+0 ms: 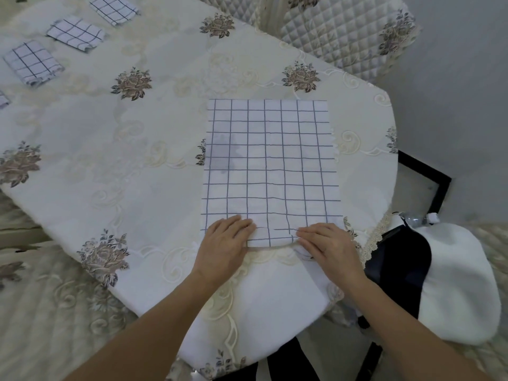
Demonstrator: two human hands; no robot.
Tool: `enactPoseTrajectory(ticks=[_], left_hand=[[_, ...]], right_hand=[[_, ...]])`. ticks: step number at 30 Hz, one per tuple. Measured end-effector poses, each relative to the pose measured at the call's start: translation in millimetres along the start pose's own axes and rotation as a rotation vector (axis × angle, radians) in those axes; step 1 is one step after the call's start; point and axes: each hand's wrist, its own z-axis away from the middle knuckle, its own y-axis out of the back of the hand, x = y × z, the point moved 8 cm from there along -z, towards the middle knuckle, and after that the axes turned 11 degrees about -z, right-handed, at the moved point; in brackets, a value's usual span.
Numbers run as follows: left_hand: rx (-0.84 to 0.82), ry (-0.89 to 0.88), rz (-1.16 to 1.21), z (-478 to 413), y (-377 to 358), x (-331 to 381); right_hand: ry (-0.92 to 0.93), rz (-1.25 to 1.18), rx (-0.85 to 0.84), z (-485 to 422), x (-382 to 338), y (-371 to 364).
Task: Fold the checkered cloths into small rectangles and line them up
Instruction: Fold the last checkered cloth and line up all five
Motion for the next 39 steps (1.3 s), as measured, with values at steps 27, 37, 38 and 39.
enactPoseTrajectory(ticks=[27,37,38,39], left_hand=[[-0.609,0.115,0.613,149,70,-41],[-0.409,0.431,0.831,115,71,-92],[-0.375,0.459,0.799,99,66,-101],[-0.351,0.487,0.764,84,60,-109]], right_hand=[[-0.433,-0.136,-0.633,105,-87,7],[-0.452,-0.209,-0.431,35,-67,21],[-0.458,-0.201,-0.398,21,-59,20],[-0.475,-0.187,-0.374,6,-49,16]])
